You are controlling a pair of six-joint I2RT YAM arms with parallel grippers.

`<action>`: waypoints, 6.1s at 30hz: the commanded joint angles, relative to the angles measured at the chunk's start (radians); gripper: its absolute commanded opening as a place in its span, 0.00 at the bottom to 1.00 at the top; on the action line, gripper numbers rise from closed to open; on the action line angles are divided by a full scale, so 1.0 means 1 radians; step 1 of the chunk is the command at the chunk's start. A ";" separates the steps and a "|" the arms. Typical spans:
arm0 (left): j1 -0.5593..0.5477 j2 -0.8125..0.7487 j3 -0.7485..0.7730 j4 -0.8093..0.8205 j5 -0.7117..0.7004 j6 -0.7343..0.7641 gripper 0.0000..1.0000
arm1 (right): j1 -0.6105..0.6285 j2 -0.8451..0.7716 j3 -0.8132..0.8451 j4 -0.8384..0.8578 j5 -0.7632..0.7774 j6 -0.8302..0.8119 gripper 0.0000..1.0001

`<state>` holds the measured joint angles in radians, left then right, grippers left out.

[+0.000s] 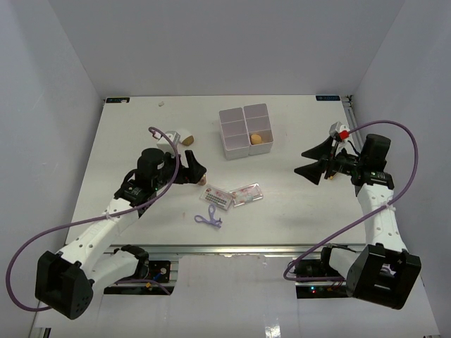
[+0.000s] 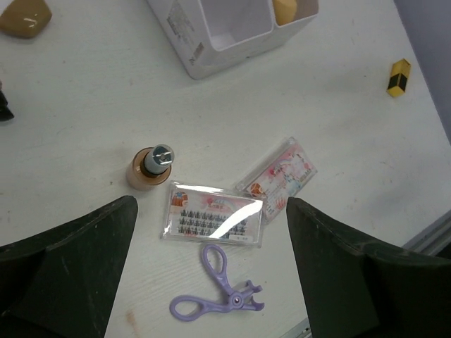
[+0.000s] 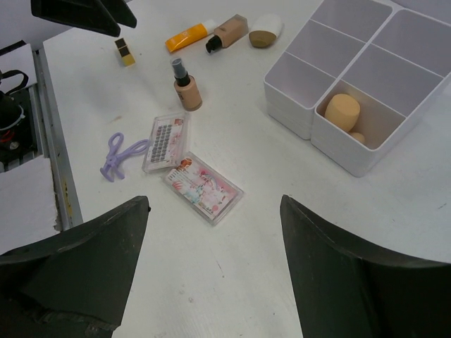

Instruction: Organize the makeup

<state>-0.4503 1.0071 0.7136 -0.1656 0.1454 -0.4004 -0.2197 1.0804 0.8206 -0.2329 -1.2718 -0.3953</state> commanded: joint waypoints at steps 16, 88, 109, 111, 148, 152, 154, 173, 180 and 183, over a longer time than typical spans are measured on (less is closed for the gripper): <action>-0.220 0.214 -0.045 0.110 -0.567 -0.209 0.98 | -0.033 0.067 -0.014 -0.083 0.111 -0.096 0.84; -0.295 0.923 0.889 -0.021 -0.491 0.031 0.10 | -0.074 0.007 -0.053 -0.085 -0.062 -0.011 0.82; -0.298 1.050 0.980 -0.034 -0.571 -0.011 0.13 | -0.075 0.015 -0.057 -0.086 -0.060 -0.011 0.82; -0.298 1.056 0.986 -0.031 -0.569 -0.011 0.14 | -0.075 0.016 -0.055 -0.085 -0.061 -0.011 0.82; -0.309 0.802 0.900 -0.017 -0.422 0.060 0.78 | -0.079 0.006 -0.064 -0.087 -0.058 -0.025 0.82; -0.263 0.664 0.710 -0.023 -0.434 0.094 0.78 | -0.079 0.001 -0.064 -0.091 -0.064 -0.030 0.82; -0.190 0.577 0.590 -0.025 -0.404 0.057 0.78 | -0.079 0.001 -0.064 -0.093 -0.066 -0.032 0.82; 0.127 0.648 0.340 0.046 -0.529 -0.072 0.75 | -0.079 0.012 -0.063 -0.101 -0.061 -0.040 0.82; 0.125 0.756 0.399 0.091 -0.609 -0.052 0.75 | -0.079 0.014 -0.062 -0.103 -0.060 -0.042 0.82; 0.127 0.790 0.420 0.098 -0.623 -0.041 0.74 | -0.080 0.020 -0.060 -0.103 -0.061 -0.043 0.82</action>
<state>-0.3286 1.7878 1.0698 -0.1240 -0.4175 -0.4550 -0.2943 1.0996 0.7559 -0.3381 -1.3087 -0.4263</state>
